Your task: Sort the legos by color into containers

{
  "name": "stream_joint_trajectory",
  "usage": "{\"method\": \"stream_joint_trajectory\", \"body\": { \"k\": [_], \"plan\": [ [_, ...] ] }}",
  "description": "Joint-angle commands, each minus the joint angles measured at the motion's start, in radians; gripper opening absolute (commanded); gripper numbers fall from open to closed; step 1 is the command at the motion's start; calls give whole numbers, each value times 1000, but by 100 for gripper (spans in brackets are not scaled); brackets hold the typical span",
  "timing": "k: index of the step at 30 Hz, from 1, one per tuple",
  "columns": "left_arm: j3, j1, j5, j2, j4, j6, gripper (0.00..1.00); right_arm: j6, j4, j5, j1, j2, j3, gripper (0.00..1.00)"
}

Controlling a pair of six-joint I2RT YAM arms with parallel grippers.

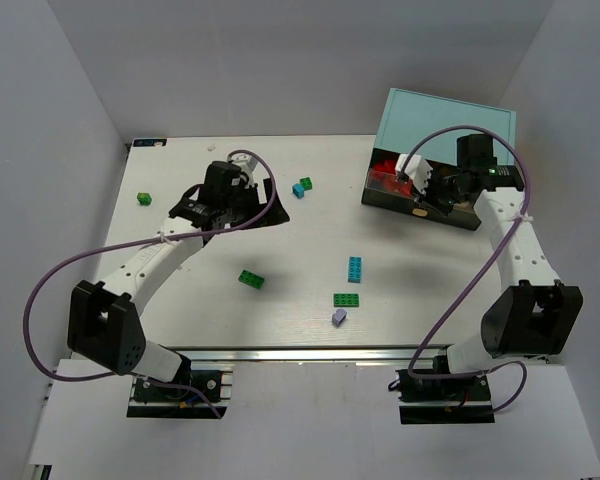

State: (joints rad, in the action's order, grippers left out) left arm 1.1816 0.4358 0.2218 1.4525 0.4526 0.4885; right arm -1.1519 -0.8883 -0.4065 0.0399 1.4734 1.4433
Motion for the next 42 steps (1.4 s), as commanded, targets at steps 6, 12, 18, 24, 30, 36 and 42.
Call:
{"method": "stream_joint_trajectory", "body": {
  "k": [6,12,18,24,30,36,42],
  "plan": [
    [-28,4,-19,-83,41,1,98,-5,74,122,3,39,-3,0],
    [-31,4,-22,-83,37,15,98,80,280,259,6,67,-34,0],
    [-33,4,-25,-87,43,18,98,110,388,356,3,151,5,0],
    [-20,4,-16,-87,35,15,98,147,430,393,5,212,54,0],
    [-53,4,51,-101,-77,35,98,152,451,402,2,228,63,0],
    [-89,14,131,-75,-288,125,96,119,279,34,5,104,16,0],
    [-100,23,244,79,-587,300,58,401,390,-208,5,-50,-127,62]
  ]
}}
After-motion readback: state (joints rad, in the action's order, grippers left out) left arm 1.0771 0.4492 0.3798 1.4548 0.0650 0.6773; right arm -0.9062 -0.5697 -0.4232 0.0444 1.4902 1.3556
